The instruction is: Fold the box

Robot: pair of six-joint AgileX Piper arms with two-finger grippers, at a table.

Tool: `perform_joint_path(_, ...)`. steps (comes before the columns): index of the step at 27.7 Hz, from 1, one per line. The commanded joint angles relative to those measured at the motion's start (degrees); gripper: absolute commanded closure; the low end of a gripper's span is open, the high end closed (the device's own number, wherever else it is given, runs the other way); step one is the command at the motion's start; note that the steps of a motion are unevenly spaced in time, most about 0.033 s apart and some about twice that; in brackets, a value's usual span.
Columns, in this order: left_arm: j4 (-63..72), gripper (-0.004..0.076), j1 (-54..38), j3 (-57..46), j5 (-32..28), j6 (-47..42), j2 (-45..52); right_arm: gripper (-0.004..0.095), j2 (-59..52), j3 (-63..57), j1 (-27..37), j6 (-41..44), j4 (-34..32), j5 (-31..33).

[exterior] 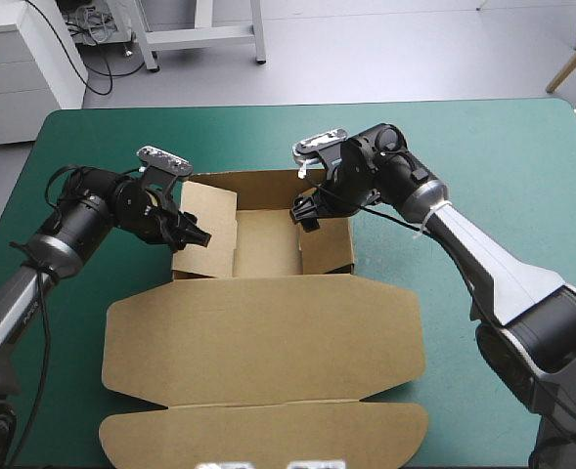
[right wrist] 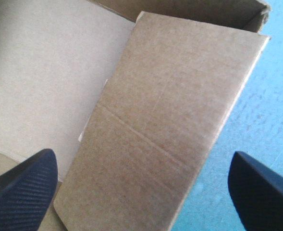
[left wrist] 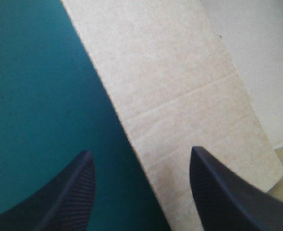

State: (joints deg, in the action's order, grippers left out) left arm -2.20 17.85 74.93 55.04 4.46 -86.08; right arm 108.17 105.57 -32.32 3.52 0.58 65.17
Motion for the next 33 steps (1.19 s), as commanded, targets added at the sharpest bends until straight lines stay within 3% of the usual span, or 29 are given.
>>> perform_joint_path(1, -1.30, 0.0308, 0.32, 1.78, -2.12, -0.59, 5.25, 0.0031, -6.72, 1.84, 0.46, -0.50, -0.58, -1.38)
perform_joint_path(5, -2.55, 0.0324, 0.32, 1.78, -2.58, -0.73, 12.08, 0.0031, -12.25, 1.84, 0.46, -1.12, -0.58, -2.64)
perform_joint_path(7, -5.15, 0.0374, 0.32, 1.78, -2.58, -0.73, 15.71, 0.0031, -14.39, 1.84, 0.46, -1.12, -1.13, -3.32)
perform_joint_path(10, -9.32, 0.0517, 0.32, 1.78, -0.58, -0.73, 21.72, 0.0030, -17.62, 1.84, 0.46, -1.12, -2.93, -3.43)
perform_joint_path(14, -11.67, 0.0732, 0.32, 1.78, 7.05, -0.73, 27.19, 0.0030, -19.21, 1.84, 0.46, -1.02, -3.52, -3.32)
perform_joint_path(20, -12.06, 0.0734, 0.32, 1.78, 18.83, -0.73, 29.37, 0.0030, -18.48, 1.84, 0.46, -0.10, -3.52, -3.23)
perform_joint_path(28, -11.23, 0.0734, 0.32, 1.03, 18.89, -0.62, 29.59, 0.0030, -14.12, 1.18, 0.49, 2.44, -3.52, -2.56)
perform_joint_path(33, -10.59, 0.0734, 0.32, -4.81, 18.14, -0.54, 30.59, 0.0030, -9.15, 1.18, 0.49, 4.10, -3.37, -2.28)
